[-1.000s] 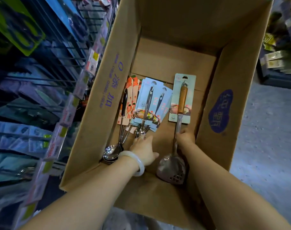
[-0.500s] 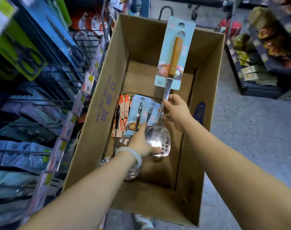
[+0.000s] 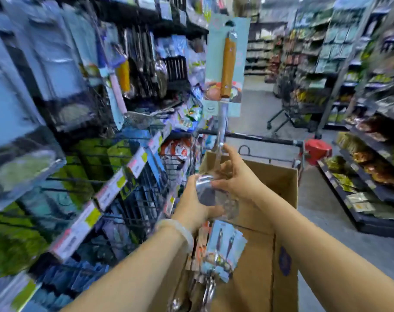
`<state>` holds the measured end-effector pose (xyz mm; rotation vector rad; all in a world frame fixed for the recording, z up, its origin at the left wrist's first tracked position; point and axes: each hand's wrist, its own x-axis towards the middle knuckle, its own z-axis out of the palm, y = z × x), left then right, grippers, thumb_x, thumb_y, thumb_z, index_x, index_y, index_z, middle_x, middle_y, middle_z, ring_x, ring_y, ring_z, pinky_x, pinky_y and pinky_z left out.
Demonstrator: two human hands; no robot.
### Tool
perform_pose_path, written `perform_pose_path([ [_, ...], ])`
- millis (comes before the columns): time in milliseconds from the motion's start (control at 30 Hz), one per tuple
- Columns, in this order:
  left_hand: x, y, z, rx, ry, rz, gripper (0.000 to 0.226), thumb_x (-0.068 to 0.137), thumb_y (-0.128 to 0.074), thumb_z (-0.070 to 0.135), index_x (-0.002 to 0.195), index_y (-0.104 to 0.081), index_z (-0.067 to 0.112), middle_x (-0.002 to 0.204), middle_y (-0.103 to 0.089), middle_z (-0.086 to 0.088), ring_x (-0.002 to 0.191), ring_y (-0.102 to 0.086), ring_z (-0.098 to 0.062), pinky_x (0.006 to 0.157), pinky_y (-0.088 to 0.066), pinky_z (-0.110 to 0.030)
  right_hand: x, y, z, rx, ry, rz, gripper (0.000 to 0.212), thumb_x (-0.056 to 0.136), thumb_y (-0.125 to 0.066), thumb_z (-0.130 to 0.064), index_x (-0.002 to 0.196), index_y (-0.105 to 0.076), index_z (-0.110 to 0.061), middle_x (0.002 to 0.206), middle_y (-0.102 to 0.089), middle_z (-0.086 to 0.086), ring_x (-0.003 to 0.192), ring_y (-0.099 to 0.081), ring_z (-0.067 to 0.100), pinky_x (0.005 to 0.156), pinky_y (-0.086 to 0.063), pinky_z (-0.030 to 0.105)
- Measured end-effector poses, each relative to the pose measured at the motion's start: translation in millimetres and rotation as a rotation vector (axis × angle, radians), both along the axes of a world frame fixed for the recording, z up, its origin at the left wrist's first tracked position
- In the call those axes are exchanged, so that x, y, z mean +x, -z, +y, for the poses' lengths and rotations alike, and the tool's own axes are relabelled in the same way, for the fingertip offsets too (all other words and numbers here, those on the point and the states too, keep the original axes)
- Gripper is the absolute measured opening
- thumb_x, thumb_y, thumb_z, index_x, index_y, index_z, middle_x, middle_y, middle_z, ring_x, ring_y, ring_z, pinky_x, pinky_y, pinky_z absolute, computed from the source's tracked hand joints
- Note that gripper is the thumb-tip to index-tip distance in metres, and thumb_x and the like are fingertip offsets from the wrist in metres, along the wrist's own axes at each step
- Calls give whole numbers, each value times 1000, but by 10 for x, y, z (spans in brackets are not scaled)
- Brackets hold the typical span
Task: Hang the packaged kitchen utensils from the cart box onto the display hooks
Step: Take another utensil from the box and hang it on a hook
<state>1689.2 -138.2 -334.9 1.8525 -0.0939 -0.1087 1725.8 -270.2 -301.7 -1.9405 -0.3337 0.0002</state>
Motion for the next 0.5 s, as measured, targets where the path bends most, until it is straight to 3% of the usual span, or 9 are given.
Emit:
perform_pose_path([
  [100, -181, -494, 182, 14, -37, -129, 92, 73, -78, 8, 142, -21, 28, 134, -37, 7, 114, -41, -10, 63, -41, -5, -163, -505, 257, 52, -4, -114, 77, 87, -57, 5, 140, -19, -35, 78, -43, -1, 67, -49, 9, 67, -46, 17],
  [233, -426, -1117, 453, 31, -104, -331, 90, 60, -84, 13, 121, -31, 52, 120, -53, 14, 115, -52, -11, 89, -46, -22, -380, -1144, 631, 127, -57, -297, 67, 92, -53, -5, 141, -20, -36, 75, -51, 3, 70, -53, 12, 70, -45, 19],
  [300, -601, -1488, 622, 75, -151, -401, 90, 59, -83, 17, 123, -31, 52, 115, -52, 17, 111, -53, -8, 92, -47, -24, -485, -1488, 849, 138, -67, -378, 60, 93, -54, -15, 135, -22, -43, 77, -47, -8, 67, -48, 5, 65, -42, 16],
  [367, -721, -1828, 817, 6, -185, -424, 84, 62, -79, 27, 130, -34, 49, 120, -55, 13, 113, -55, -11, 92, -49, -26, -623, -1806, 1075, 157, -87, -461, 55, 93, -53, -19, 135, -27, -44, 85, -50, -10, 75, -51, 6, 72, -45, 20],
  [433, -886, -2089, 1017, 22, -278, -481, 69, 66, -73, 35, 128, -43, 43, 104, -63, 22, 101, -58, -5, 82, -50, -14, -776, -2104, 1311, 180, -105, -542, 56, 93, -53, -15, 137, -29, -41, 75, -52, -5, 66, -51, 3, 67, -42, 16],
  [500, -1116, -2373, 1248, 177, -323, -647, 71, 65, -74, 32, 124, -38, 48, 99, -58, 29, 98, -54, 2, 77, -41, 1, -940, -2382, 1545, 225, -137, -600, 57, 92, -54, -12, 136, -31, -38, 62, -50, -6, 51, -47, -1, 55, -38, 11],
])
